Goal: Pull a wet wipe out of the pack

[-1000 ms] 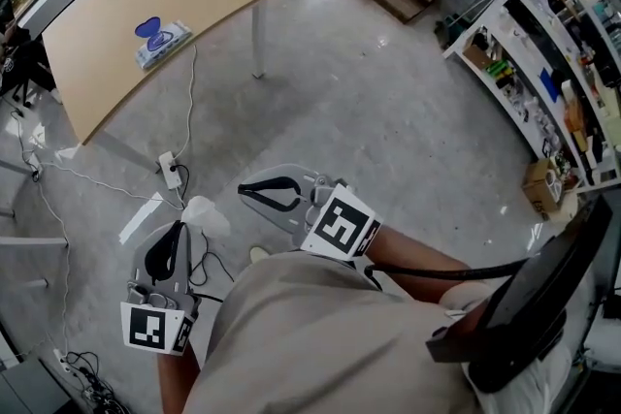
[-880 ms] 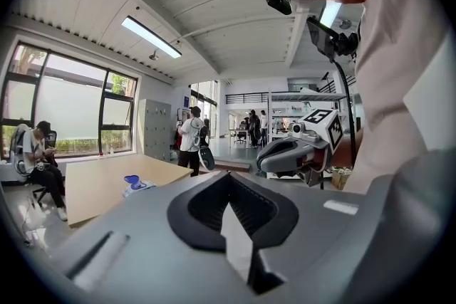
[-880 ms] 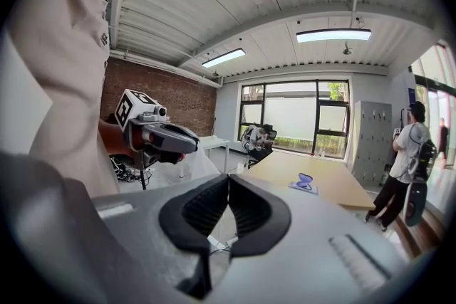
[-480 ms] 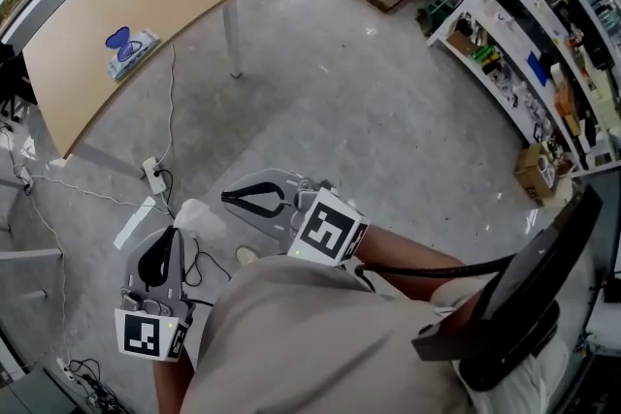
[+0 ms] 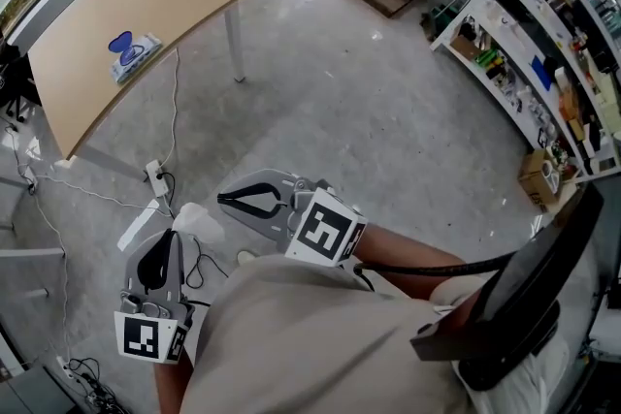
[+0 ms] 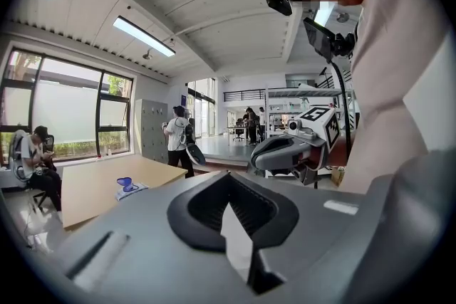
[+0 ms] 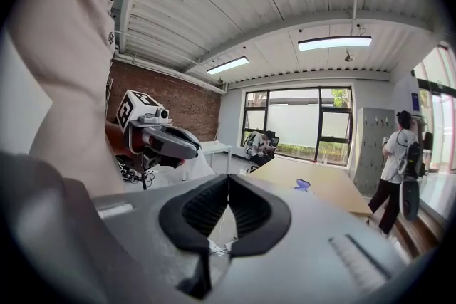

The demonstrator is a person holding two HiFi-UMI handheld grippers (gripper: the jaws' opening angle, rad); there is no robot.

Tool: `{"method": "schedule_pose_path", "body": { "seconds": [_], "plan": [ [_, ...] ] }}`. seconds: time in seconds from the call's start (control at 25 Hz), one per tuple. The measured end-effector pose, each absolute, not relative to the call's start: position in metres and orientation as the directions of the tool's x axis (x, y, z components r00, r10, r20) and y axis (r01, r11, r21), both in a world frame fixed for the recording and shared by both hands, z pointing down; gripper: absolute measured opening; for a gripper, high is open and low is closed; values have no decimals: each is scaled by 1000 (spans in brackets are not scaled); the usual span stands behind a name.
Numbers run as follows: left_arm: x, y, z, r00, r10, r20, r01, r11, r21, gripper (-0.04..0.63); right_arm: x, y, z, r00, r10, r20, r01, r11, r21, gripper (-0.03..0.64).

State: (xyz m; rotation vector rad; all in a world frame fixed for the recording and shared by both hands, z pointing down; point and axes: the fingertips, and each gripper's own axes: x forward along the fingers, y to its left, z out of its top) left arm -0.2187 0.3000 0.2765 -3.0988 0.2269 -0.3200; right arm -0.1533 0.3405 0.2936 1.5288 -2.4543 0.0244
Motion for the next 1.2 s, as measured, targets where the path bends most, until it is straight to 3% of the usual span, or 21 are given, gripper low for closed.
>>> {"method": "schedule_pose_path", "body": {
  "seconds": [1.2],
  "plan": [
    [-233,306,280,969,-152,195,-152,-988,-17,6,-170,349,301,-421,-868,264,-876,464,129,3]
  ]
}}
